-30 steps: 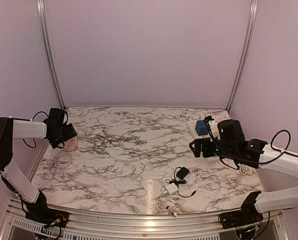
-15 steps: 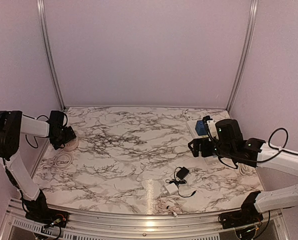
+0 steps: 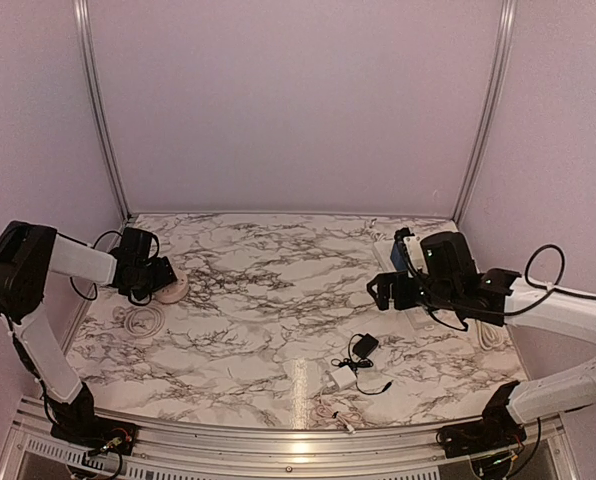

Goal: Insert the plug
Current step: Move the socket to the center of the board, then pick up the plug from the center of the board.

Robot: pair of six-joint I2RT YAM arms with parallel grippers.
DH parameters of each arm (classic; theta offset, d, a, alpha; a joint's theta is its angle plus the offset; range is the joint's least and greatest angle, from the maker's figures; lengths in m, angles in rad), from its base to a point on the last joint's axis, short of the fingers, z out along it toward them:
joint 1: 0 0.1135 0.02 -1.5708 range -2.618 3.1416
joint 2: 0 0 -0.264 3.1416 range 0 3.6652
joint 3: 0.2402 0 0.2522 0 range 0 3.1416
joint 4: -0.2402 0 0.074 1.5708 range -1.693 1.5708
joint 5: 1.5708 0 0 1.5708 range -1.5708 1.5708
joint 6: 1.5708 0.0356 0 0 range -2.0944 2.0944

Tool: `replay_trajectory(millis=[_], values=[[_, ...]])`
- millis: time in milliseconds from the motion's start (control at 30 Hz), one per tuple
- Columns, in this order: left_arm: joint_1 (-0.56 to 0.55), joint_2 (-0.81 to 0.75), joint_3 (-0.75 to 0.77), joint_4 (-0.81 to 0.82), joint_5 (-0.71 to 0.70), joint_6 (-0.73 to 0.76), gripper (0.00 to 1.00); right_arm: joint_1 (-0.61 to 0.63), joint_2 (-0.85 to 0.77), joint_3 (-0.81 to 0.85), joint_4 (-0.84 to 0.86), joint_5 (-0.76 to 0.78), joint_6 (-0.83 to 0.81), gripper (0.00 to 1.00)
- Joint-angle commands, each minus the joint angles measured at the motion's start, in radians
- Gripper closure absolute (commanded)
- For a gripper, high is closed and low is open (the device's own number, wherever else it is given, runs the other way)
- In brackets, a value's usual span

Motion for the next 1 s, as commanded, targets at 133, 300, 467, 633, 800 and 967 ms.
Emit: replay_trajectory(millis=[133, 300, 467, 633, 800, 967], values=[[-0.207, 0.022, -0.062, 0.013, 0.032, -0.153, 0.24, 0.027, 0.104, 0.084, -0.075, -0.035, -0.040, 0.02], [-0.316, 0.032, -0.116, 0.092, -0.015, -0.291, 0.24, 0.029, 0.143, 0.075, -0.130, -0.092, -0.076, 0.02], [-0.449, 0.070, -0.100, 0.127, -0.072, -0.408, 0.24, 0.065, 0.185, 0.078, -0.191, -0.079, -0.110, 0.02], [-0.552, 0.138, -0.003, 0.125, -0.123, -0.487, 0.23, 0.131, 0.275, 0.102, -0.240, -0.042, -0.138, 0.01], [-0.577, 0.158, 0.083, 0.085, -0.142, -0.471, 0.22, 0.149, 0.331, 0.097, -0.236, -0.053, -0.146, 0.06], [-0.577, 0.091, 0.140, 0.016, -0.175, -0.408, 0.18, 0.149, 0.358, 0.101, -0.231, -0.044, -0.173, 0.11]])
